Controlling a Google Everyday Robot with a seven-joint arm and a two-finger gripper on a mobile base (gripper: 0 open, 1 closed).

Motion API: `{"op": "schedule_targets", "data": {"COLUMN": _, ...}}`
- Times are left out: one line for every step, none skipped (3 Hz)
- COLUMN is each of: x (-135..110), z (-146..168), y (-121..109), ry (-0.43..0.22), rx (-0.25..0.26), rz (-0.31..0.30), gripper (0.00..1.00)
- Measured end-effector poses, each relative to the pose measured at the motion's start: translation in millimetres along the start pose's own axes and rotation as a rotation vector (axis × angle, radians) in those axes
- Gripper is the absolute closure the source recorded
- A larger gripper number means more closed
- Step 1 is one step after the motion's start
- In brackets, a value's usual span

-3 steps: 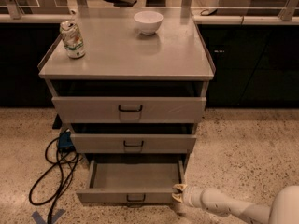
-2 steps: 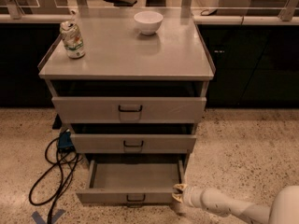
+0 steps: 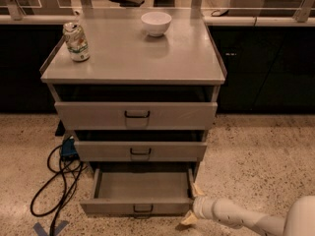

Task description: Open bottom drawer

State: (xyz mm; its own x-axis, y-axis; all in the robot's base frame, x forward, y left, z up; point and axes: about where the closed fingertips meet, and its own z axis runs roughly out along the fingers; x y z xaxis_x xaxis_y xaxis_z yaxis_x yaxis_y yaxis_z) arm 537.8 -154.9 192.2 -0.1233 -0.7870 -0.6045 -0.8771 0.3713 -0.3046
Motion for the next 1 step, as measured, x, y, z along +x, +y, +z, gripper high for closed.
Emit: {"op": "schedule_targets", "data": {"x": 0.0, "z": 0.0, "y": 0.0, "ry": 0.0, "rx": 0.0, "rz": 0.0, "gripper": 0.0}}
